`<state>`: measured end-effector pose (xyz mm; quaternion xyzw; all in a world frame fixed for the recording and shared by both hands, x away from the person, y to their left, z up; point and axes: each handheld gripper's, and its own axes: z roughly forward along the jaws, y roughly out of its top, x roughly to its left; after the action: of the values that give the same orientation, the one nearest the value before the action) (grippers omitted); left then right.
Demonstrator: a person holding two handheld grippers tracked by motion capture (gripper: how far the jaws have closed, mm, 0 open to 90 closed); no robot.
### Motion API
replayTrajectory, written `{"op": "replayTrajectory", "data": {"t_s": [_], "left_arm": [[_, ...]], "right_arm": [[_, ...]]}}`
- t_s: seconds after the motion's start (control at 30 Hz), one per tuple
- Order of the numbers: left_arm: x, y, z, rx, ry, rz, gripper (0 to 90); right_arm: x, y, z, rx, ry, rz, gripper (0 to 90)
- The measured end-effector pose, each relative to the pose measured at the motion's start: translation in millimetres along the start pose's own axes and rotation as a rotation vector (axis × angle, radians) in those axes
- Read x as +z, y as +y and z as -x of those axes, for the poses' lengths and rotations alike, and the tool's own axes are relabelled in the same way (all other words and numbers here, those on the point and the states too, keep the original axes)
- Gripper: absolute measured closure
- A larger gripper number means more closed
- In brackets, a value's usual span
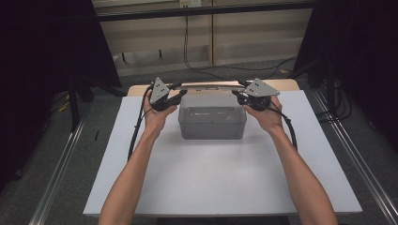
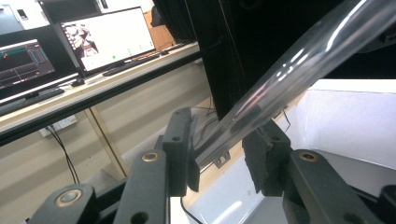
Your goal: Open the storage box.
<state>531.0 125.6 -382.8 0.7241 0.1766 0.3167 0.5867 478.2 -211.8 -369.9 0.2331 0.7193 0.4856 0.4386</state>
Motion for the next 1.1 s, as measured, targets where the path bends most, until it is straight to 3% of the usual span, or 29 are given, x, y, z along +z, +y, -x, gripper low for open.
{"op": "replayTrajectory", "data": {"t_s": [0.2, 0.4, 0.7, 0.83, 1.1], "left_arm": [[-0.3, 1.6, 0.3, 0.01, -0.017, -0.01, 64.5], [-1.1, 3.4, -0.7, -0.005, -0.018, -0.005, 65.4], [1.2, 9.0, -5.5, -0.015, -0.017, 0.0, 67.3], [2.9, 8.5, -7.0, -0.037, -0.014, 0.009, 67.4], [4.4, 10.1, -11.8, -0.036, -0.008, 0.001, 67.9]], "right_arm": [[1.4, -4.5, 4.7, 0.026, -0.011, -0.014, 59.6], [4.0, -8.9, 8.8, 0.07, -0.019, -0.014, 60.0], [9.6, -5.5, 17.5, 0.098, -0.016, -0.018, 58.9], [12.0, -6.0, 19.0, 0.108, -0.023, -0.014, 58.1], [14.5, -6.5, 22.1, 0.128, -0.028, -0.026, 58.1]]}}
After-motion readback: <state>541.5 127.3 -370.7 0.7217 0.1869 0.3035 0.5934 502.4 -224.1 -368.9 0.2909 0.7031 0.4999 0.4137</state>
